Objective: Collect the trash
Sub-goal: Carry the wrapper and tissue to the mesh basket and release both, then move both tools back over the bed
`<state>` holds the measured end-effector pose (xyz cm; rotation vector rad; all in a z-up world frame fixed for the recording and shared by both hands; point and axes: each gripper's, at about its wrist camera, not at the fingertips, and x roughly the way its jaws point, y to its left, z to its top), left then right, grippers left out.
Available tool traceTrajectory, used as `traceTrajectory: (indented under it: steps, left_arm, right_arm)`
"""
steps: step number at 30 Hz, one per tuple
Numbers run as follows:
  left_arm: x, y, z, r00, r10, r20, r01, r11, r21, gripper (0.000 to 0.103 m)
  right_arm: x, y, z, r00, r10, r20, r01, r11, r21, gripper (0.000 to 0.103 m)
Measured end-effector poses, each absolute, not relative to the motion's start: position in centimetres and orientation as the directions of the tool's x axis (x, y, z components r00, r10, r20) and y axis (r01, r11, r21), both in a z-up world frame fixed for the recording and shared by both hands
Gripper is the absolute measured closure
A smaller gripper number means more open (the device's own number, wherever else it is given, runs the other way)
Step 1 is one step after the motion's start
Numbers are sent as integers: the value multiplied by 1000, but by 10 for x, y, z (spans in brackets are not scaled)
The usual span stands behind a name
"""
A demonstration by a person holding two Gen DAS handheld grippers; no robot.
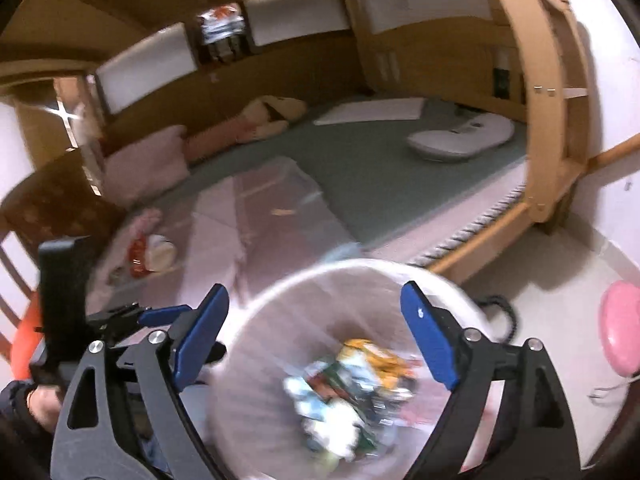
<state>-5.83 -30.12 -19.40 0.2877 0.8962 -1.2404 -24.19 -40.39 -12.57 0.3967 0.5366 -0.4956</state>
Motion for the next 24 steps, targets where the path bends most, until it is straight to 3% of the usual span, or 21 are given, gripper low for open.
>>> traceTrajectory:
  steps: [5, 11, 16, 20, 24]
  left_arm:
    - [37, -220, -168, 295, -635, -714, 807, 566, -169, 8]
    - [114, -108, -133, 607, -477, -636, 603, 797, -23, 4]
    - [135, -40, -153, 626, -386, -678, 440, 892, -102, 4]
    - [130, -29, -145, 648, -418, -637, 452, 884, -121, 3]
    - [128, -24, -148, 634, -418, -651, 457, 881, -120, 4]
  right_arm:
    - [-172, -357, -140, 779, -202, -594, 407, 883, 233, 14]
    - [-97, -292, -136, 800, -65, -596, 235, 949, 212, 14]
    - [-49, -248, -124, 830, -17, -558, 141, 974, 179, 14]
    - [-16, -225, -123, 840, 13, -542, 102, 978, 182, 14]
    - [1, -216, -122, 842, 15, -539, 95, 980, 176, 14]
